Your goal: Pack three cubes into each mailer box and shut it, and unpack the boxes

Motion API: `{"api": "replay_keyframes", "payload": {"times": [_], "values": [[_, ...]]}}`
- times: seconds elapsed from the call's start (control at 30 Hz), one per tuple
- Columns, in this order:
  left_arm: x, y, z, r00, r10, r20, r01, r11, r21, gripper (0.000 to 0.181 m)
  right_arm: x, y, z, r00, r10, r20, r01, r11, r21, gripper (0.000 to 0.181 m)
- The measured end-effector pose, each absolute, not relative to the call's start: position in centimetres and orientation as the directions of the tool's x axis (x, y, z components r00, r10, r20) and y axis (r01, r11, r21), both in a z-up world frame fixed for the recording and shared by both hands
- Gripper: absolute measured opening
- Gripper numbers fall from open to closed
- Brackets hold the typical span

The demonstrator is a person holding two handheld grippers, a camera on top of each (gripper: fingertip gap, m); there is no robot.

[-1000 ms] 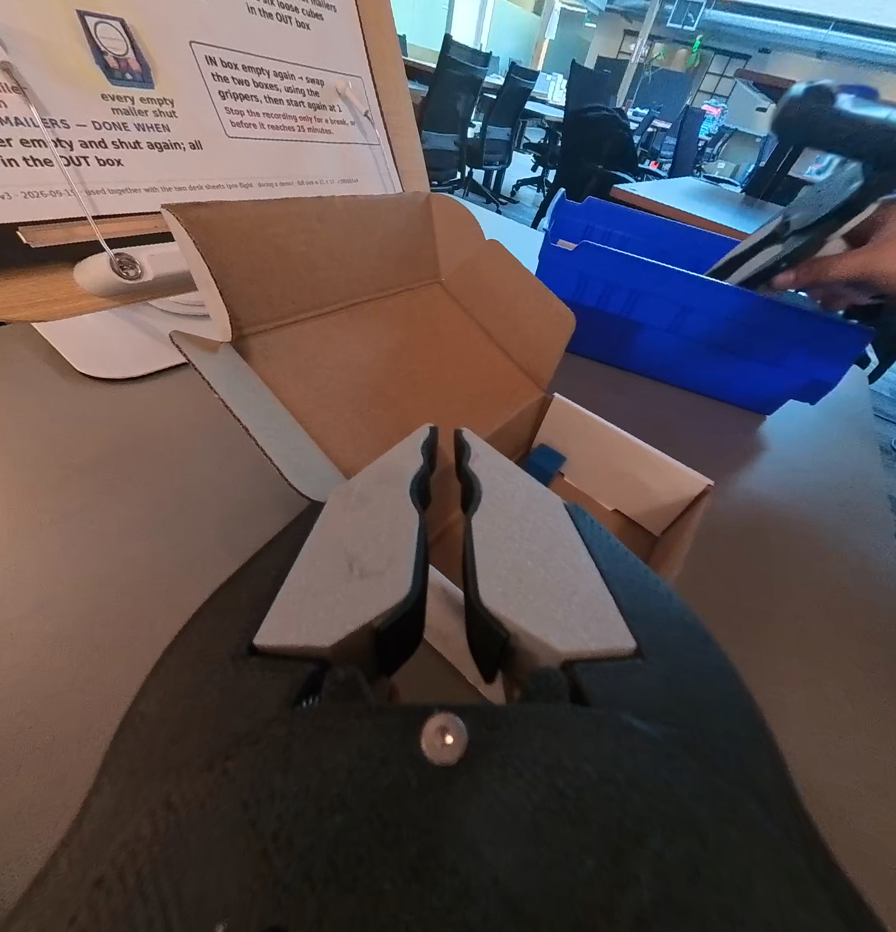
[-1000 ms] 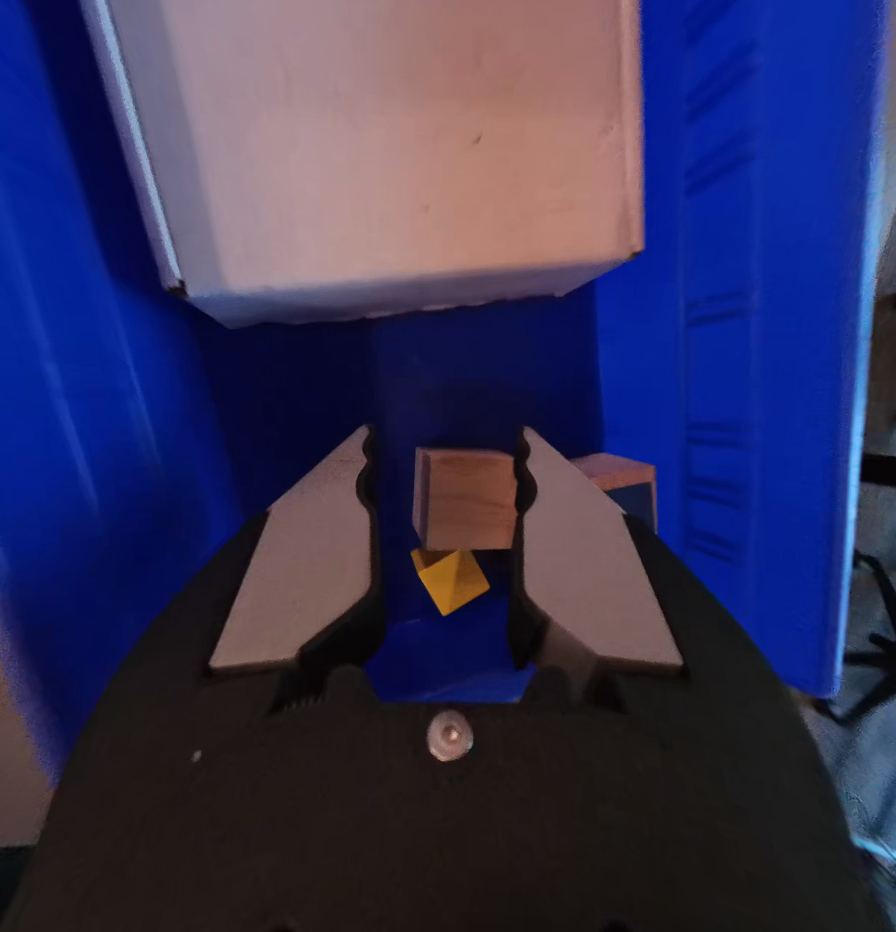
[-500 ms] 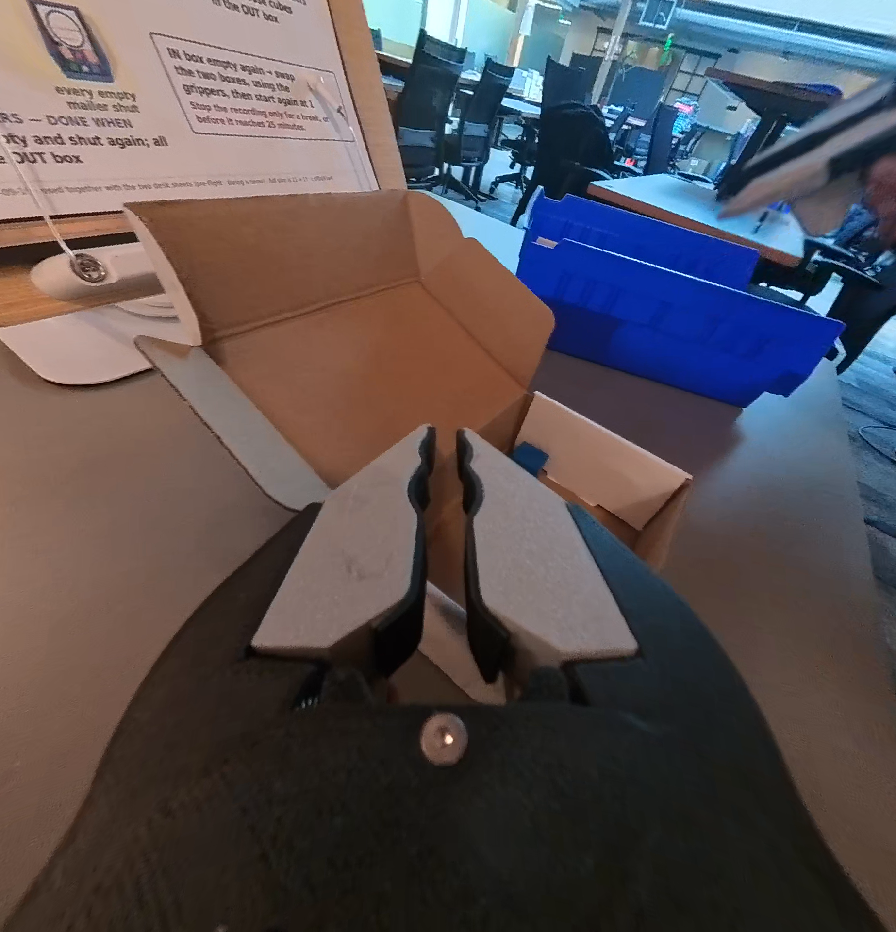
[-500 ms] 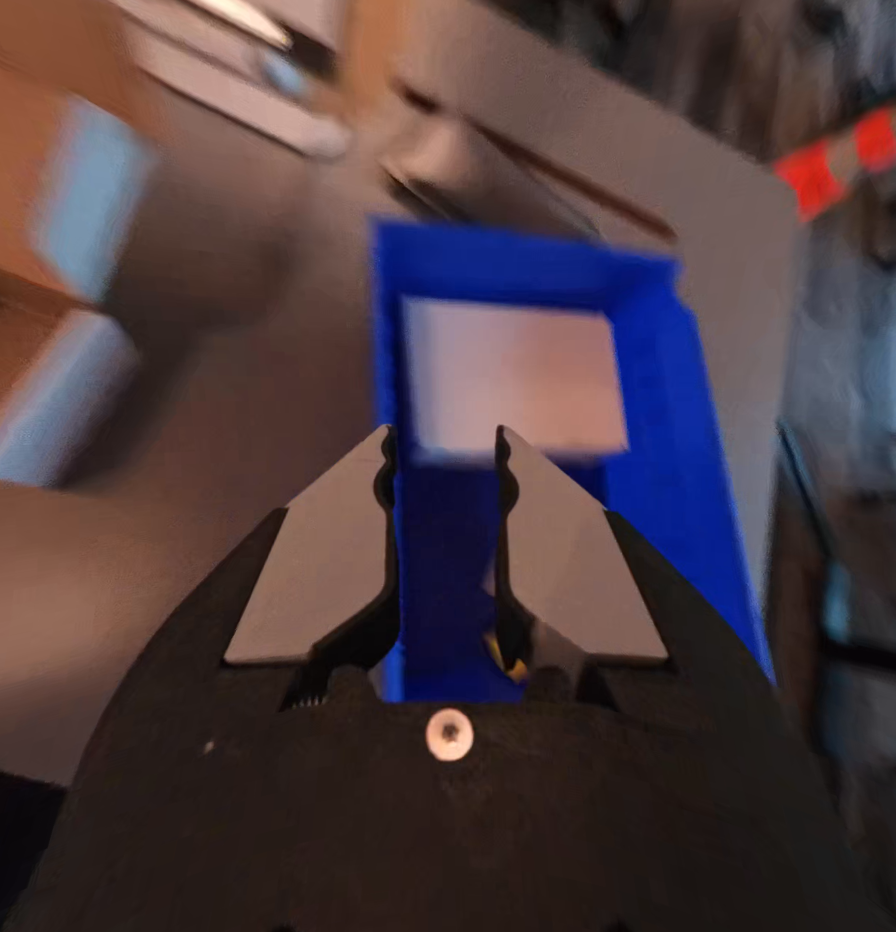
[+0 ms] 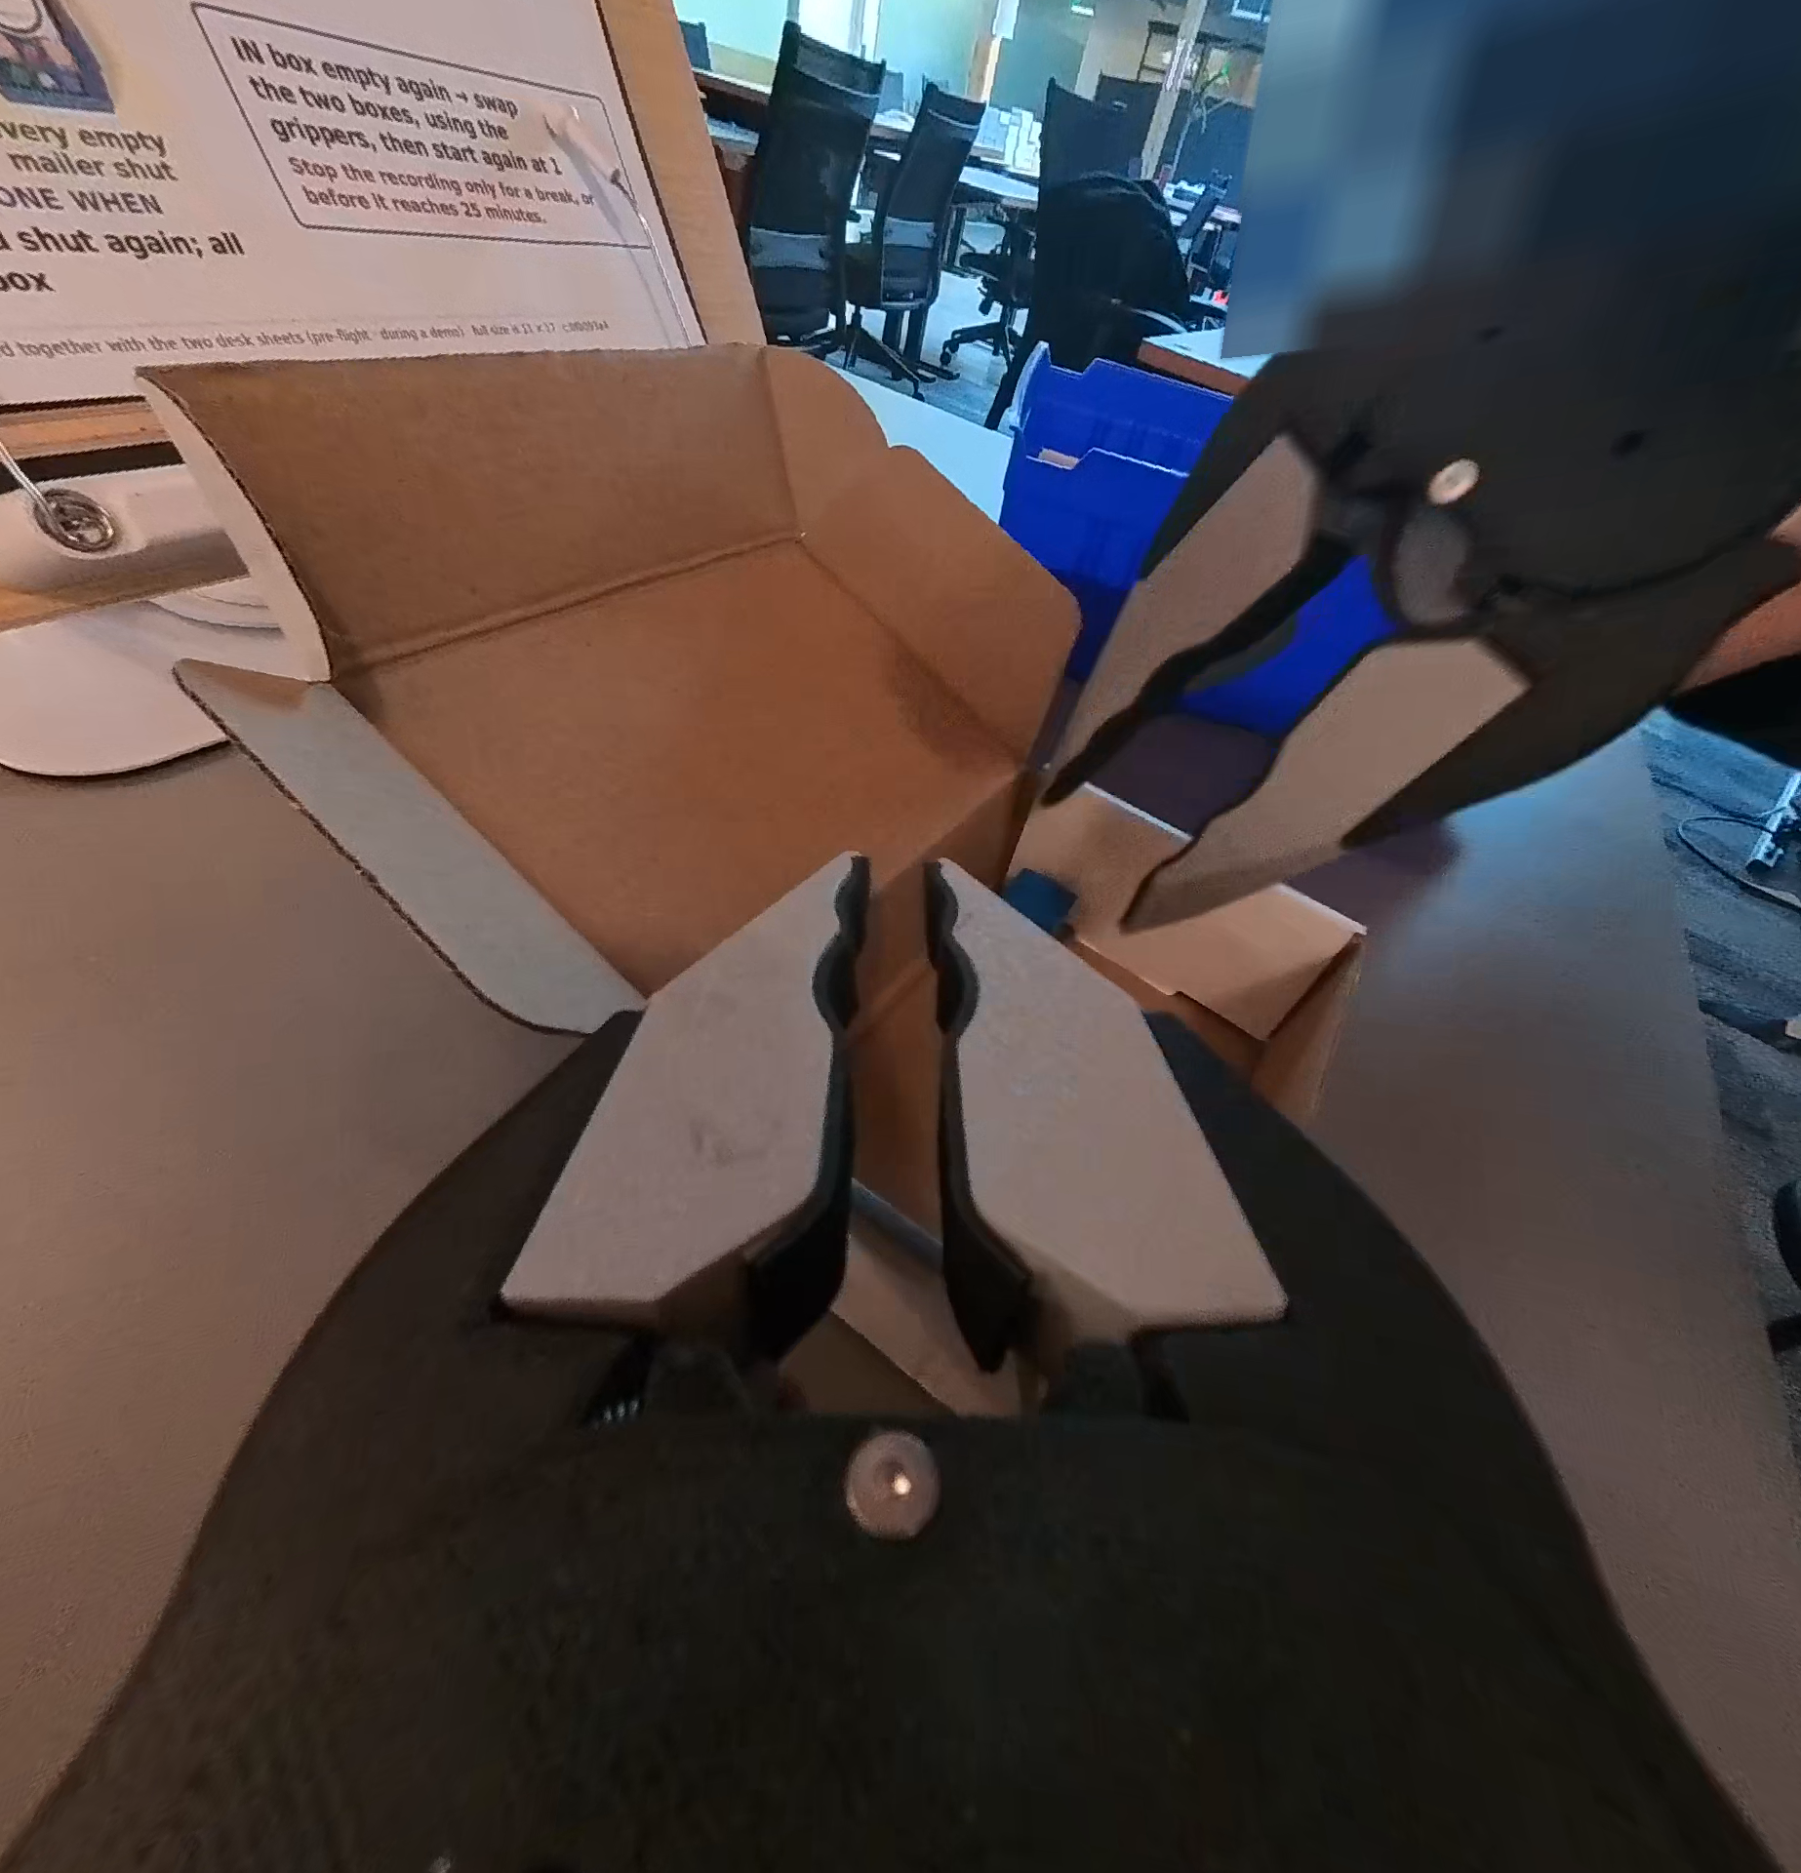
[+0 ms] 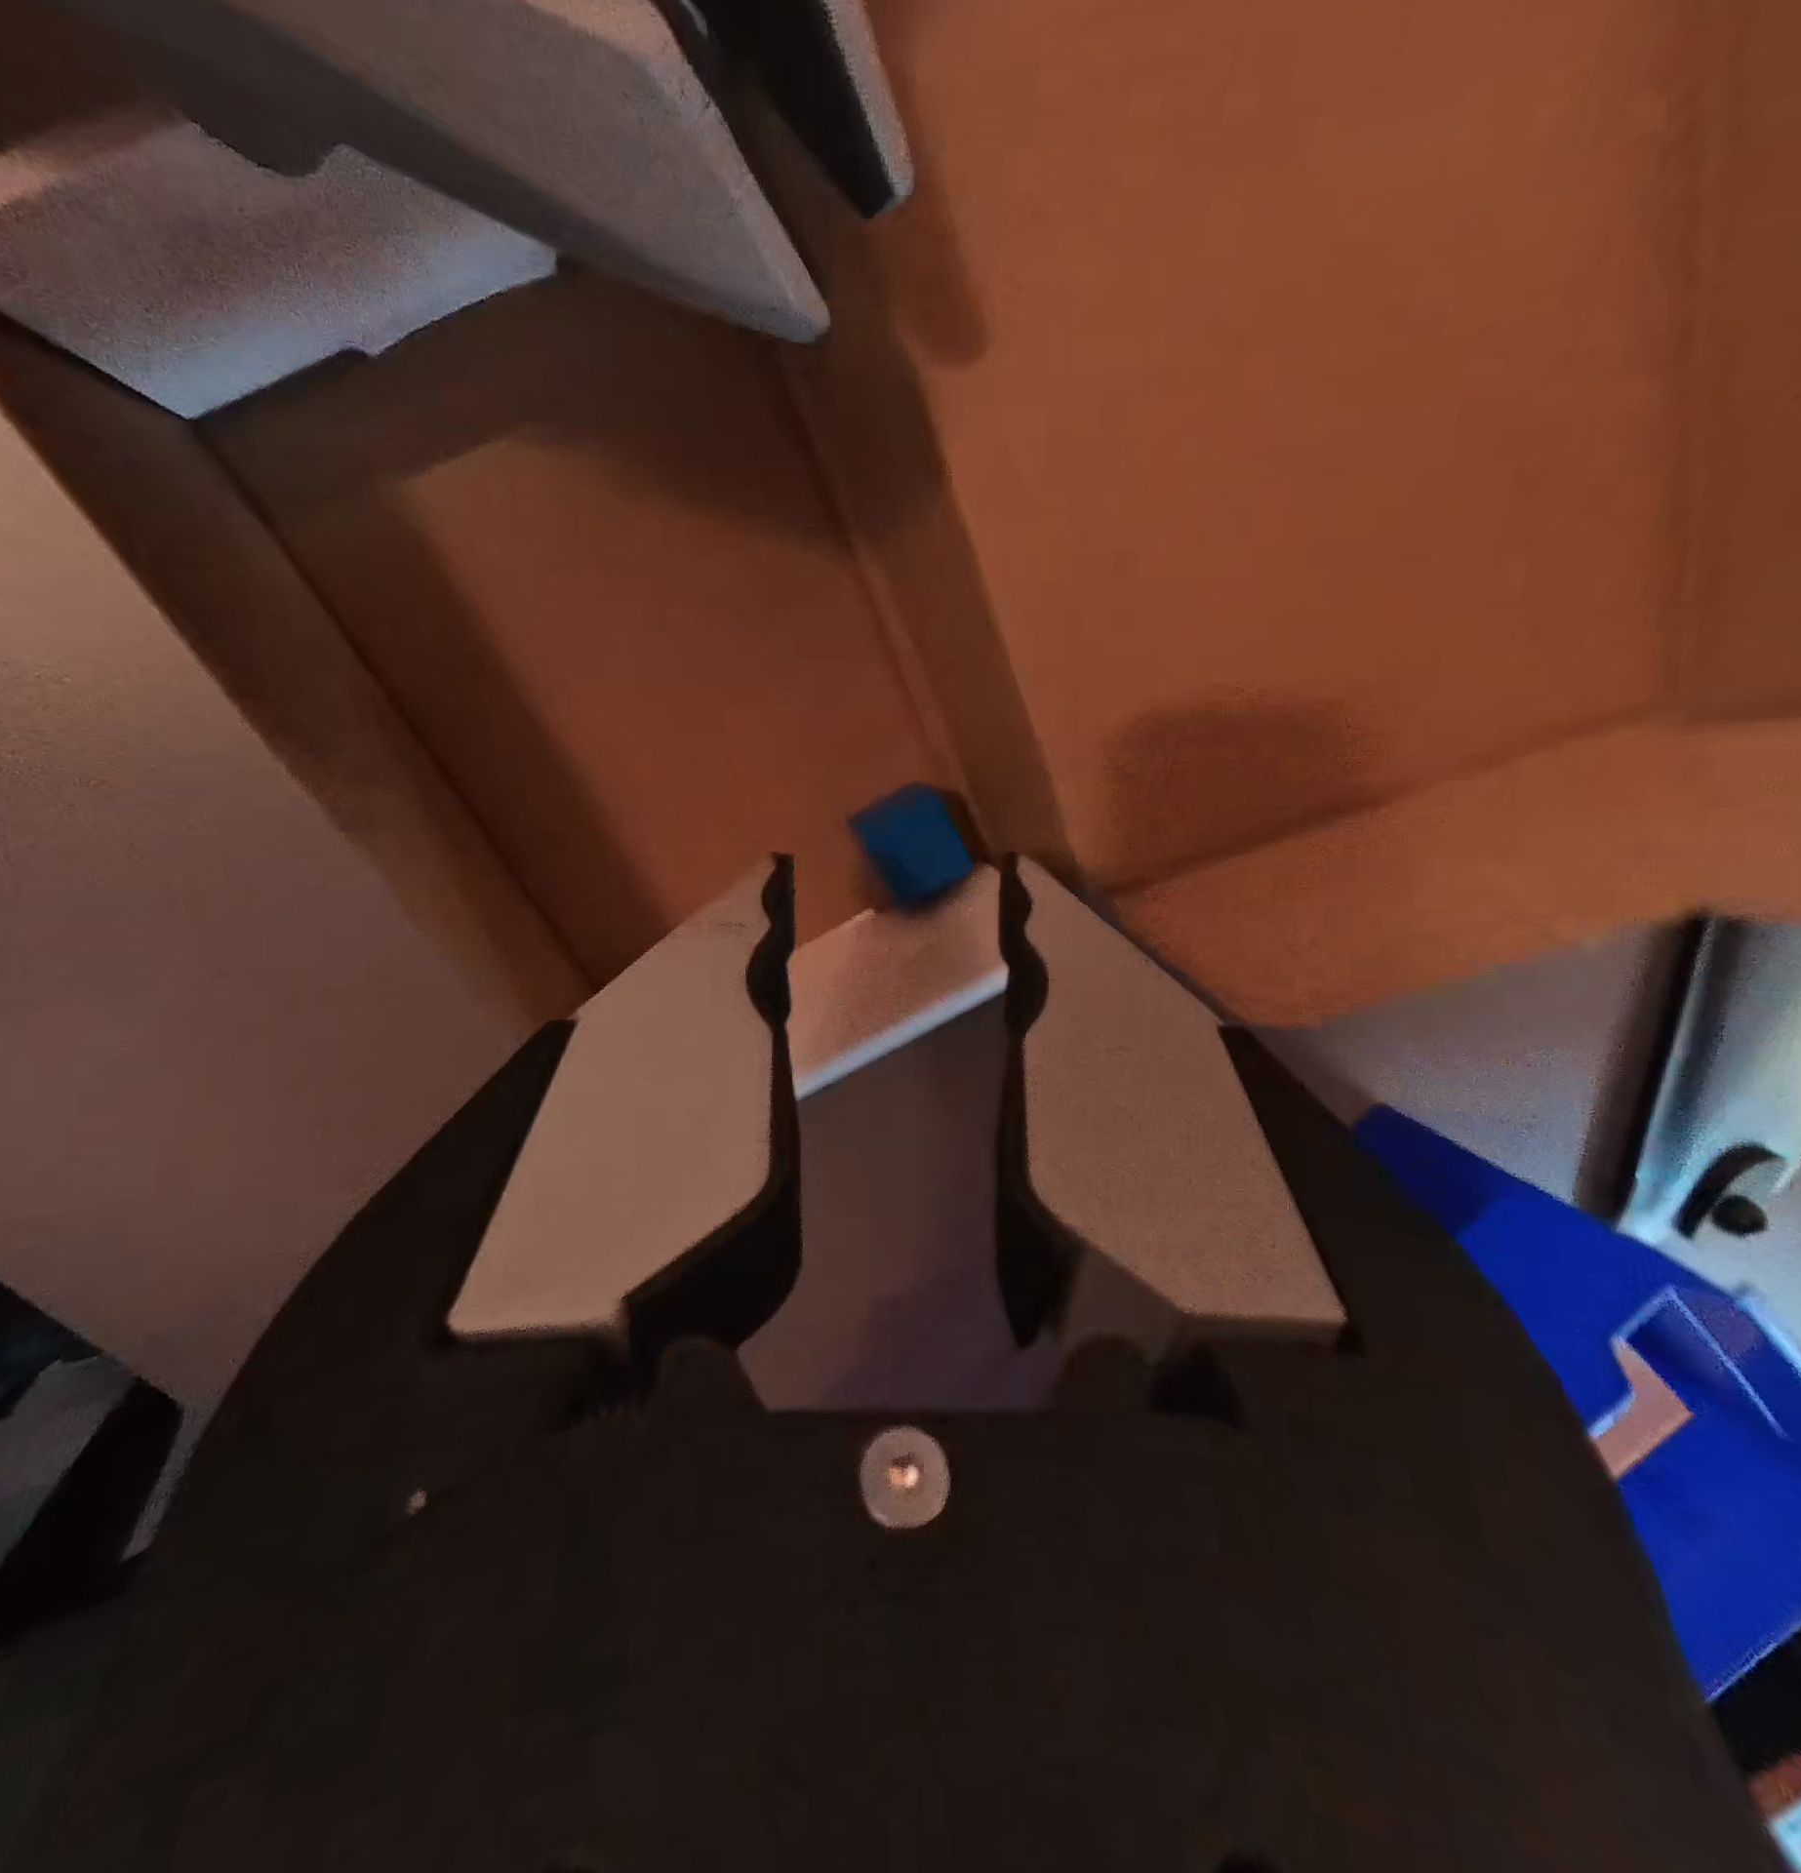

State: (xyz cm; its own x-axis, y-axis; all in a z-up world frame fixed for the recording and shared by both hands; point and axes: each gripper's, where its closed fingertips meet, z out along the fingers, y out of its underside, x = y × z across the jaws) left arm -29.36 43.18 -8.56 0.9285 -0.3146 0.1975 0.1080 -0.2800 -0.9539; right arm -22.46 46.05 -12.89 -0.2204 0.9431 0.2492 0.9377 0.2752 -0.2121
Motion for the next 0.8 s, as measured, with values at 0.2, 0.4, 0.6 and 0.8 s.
{"api": "replay_keyframes", "payload": {"times": [0.2,0.4,0.6,0.8], "values": [[-30.2,43.2,-8.7,0.931,-0.283,0.232,0.144,-0.301,-0.943,0.015,-22.9,47.1,-15.9,-0.272,0.928,0.255,0.959,0.284,-0.009,0.036],[-30.1,43.2,-8.8,0.941,-0.278,0.192,0.106,-0.299,-0.949,0.015,-21.7,47.7,-16.5,-0.256,0.917,0.306,0.963,0.214,0.164,0.024],[-30.2,43.1,-8.8,0.939,-0.279,0.199,0.111,-0.302,-0.947,0.015,-22.0,47.3,-15.8,-0.269,0.909,0.318,0.963,0.245,0.115,0.020],[-30.2,43.1,-8.8,0.935,-0.282,0.214,0.125,-0.305,-0.944,0.015,-20.2,45.9,-12.0,-0.160,0.958,0.236,0.971,0.195,-0.137,0.020]]}}
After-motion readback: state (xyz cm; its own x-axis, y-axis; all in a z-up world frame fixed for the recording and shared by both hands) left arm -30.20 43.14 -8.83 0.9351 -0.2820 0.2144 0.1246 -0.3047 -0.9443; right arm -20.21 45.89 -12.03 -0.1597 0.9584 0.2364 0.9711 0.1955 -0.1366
